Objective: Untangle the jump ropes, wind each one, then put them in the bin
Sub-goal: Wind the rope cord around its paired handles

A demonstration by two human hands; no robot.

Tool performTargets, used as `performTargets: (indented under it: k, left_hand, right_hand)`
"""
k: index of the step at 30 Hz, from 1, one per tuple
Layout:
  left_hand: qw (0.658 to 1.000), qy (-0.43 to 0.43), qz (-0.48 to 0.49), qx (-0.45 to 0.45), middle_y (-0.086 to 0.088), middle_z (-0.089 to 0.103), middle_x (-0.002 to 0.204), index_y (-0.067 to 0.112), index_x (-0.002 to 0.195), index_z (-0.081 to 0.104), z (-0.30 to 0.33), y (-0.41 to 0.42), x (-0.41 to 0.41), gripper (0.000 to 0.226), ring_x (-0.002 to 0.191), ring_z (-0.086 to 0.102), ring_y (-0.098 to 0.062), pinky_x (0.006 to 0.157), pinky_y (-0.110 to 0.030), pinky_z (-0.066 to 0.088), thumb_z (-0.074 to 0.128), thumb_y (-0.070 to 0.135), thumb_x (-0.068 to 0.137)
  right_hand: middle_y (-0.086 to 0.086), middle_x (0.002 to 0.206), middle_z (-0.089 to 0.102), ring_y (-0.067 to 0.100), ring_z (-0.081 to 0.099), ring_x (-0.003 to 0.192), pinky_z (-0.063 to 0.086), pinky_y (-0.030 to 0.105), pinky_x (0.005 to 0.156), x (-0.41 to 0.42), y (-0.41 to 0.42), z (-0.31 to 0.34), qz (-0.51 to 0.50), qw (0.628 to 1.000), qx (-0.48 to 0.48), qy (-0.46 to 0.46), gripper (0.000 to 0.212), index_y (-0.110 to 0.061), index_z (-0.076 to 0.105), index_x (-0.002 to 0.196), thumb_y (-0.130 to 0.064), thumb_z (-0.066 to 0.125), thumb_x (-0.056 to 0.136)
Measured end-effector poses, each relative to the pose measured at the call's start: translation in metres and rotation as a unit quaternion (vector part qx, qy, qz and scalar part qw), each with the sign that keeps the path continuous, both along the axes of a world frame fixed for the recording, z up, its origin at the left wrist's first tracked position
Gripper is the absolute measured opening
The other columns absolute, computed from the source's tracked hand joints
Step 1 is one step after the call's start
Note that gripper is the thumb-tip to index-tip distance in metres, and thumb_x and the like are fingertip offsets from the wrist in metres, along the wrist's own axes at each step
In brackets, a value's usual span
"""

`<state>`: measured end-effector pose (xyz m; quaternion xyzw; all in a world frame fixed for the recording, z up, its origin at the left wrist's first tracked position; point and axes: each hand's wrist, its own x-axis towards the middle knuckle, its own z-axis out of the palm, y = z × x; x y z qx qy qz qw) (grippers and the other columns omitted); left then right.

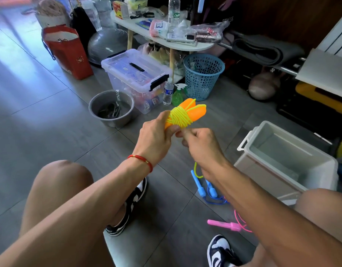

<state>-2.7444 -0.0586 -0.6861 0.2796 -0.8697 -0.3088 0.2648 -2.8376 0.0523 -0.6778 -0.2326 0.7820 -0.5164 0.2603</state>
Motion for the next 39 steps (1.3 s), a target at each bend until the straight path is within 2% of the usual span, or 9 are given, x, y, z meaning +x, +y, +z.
performTargets:
  k: [9,15,17,19,22,24,29,34,39]
  left_hand:
    - [0.986,0.029,0.015,-0.164,-0.017,0.064,0.087,0.005,0.139,0.055,-0.006,0.004,-0.01,0.053,0.076,0.061,-0.04,0.066,-0.039,0.045,0.068,0.029,0.093]
    - [0.974,0.043,-0.043,-0.218,-0.009,0.056,0.097,0.016,0.15,0.046,-0.016,0.021,-0.007,0.069,0.085,0.054,-0.029,0.079,-0.042,0.049,0.073,0.031,0.089]
    - [0.986,0.04,-0.062,-0.146,-0.005,0.057,0.106,0.022,0.15,0.048,-0.014,0.022,-0.003,0.077,0.093,0.056,-0.024,0.085,-0.032,0.048,0.081,0.032,0.081]
    - [0.995,0.06,-0.054,0.058,0.003,0.061,0.111,0.03,0.146,0.051,-0.009,0.024,0.0,0.075,0.096,0.061,-0.013,0.085,-0.022,0.049,0.081,0.042,0.079]
    - [0.889,0.095,-0.073,0.443,-0.013,0.069,0.11,0.014,0.141,0.052,0.001,0.02,0.003,0.062,0.092,0.07,-0.023,0.087,-0.041,0.06,0.069,0.048,0.091]
    - [0.838,0.063,-0.148,0.522,-0.027,0.069,0.11,0.001,0.13,0.059,0.005,0.015,0.006,0.047,0.094,0.07,-0.033,0.09,-0.045,0.059,0.056,0.037,0.1]
    - [0.917,0.011,-0.147,0.37,-0.012,0.075,0.084,0.003,0.107,0.067,0.006,0.013,0.009,0.03,0.071,0.07,-0.025,0.072,-0.039,0.06,0.053,0.03,0.104]
    - [0.979,-0.064,-0.044,0.19,-0.006,0.072,0.065,0.016,0.092,0.069,0.001,0.011,0.002,0.02,0.056,0.065,-0.016,0.061,-0.034,0.055,0.062,0.034,0.099]
    - [0.994,-0.098,0.006,0.051,-0.012,0.071,0.087,0.011,0.118,0.067,-0.008,0.014,-0.008,0.038,0.085,0.065,-0.033,0.071,-0.035,0.048,0.07,0.039,0.093]
  right_hand:
    - [0.001,0.062,0.056,0.008,0.037,0.042,0.03,0.026,0.047,0.0,0.005,0.019,-0.004,0.998,-0.034,-0.061,0.028,0.003,0.067,0.078,-0.019,0.057,0.091]
    - [0.003,0.061,0.052,0.01,0.034,0.044,0.026,0.025,0.042,-0.011,0.014,0.016,-0.053,0.993,-0.054,-0.094,0.052,-0.011,0.065,0.066,-0.061,0.072,0.083]
    - [0.01,0.065,0.045,0.011,0.029,0.045,0.021,0.027,0.044,-0.019,0.018,0.009,-0.024,0.992,-0.054,-0.116,0.061,0.001,0.068,0.073,-0.059,0.074,0.082]
    - [0.013,0.074,0.038,0.012,0.023,0.047,0.015,0.032,0.048,-0.023,0.019,0.007,0.02,0.988,-0.074,-0.134,0.066,0.013,0.062,0.084,-0.052,0.075,0.085]
    - [0.013,0.07,0.033,0.011,0.021,0.049,0.015,0.031,0.049,-0.023,0.022,0.005,0.109,0.982,-0.103,-0.112,0.037,-0.01,0.065,0.068,-0.036,0.066,0.095]
    - [0.007,0.059,0.031,0.01,0.022,0.047,0.016,0.03,0.048,-0.022,0.025,0.003,0.14,0.978,-0.107,-0.115,0.039,-0.02,0.066,0.06,-0.03,0.062,0.097]
    - [0.006,0.057,0.038,0.01,0.027,0.045,0.023,0.024,0.045,-0.016,0.027,-0.009,0.097,0.992,-0.061,-0.05,0.048,0.003,0.058,0.07,-0.037,0.064,0.097]
    - [-0.007,0.046,0.035,0.012,0.029,0.046,0.028,0.025,0.051,-0.01,0.025,-0.013,0.037,0.999,0.021,-0.014,0.05,-0.014,0.06,0.057,-0.049,0.07,0.091]
    - [-0.006,0.04,0.045,0.018,0.044,0.048,0.037,0.03,0.054,-0.011,0.029,-0.007,0.058,0.982,0.115,0.142,0.036,-0.012,0.061,0.056,-0.021,0.062,0.091]
